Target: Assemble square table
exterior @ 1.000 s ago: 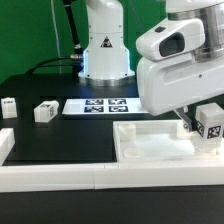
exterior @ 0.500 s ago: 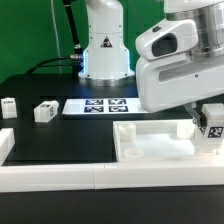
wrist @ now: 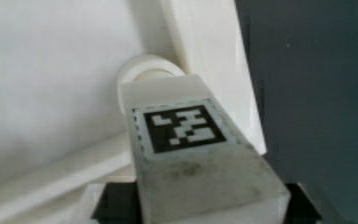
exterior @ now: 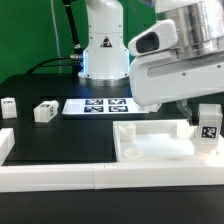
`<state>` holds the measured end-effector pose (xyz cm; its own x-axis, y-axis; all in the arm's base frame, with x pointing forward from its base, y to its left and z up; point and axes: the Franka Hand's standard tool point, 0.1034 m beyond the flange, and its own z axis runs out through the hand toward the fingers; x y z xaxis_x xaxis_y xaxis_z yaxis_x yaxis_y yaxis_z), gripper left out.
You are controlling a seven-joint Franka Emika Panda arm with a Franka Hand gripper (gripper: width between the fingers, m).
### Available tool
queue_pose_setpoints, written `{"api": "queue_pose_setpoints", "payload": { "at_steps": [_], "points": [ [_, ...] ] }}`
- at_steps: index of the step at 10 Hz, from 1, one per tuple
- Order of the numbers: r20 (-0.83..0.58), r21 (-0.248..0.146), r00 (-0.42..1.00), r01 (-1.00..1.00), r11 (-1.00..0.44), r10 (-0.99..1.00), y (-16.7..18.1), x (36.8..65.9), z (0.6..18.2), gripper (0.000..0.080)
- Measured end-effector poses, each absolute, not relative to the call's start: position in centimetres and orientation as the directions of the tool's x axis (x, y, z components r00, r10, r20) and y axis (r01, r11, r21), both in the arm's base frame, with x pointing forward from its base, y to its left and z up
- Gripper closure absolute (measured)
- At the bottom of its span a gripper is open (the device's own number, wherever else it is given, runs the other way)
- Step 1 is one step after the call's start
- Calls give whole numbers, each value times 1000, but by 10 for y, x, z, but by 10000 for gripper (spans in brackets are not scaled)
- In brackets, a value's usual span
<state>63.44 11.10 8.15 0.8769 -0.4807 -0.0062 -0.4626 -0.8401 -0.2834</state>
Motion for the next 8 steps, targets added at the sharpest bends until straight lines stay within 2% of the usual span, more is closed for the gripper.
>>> {"api": "queue_pose_setpoints", "payload": {
  "at_steps": [2,4,6,8],
  "points": [
    [-65,-302,725,-669,-679,-686,112,626,81,476],
    [-137,-309,580,-796,-521,-803,120,623,79,476],
    [-213,-279,406,-897,-343,-889,132,620,79,476],
    [-248,-262,321,-931,-255,-914,128,619,76,483]
  ]
}}
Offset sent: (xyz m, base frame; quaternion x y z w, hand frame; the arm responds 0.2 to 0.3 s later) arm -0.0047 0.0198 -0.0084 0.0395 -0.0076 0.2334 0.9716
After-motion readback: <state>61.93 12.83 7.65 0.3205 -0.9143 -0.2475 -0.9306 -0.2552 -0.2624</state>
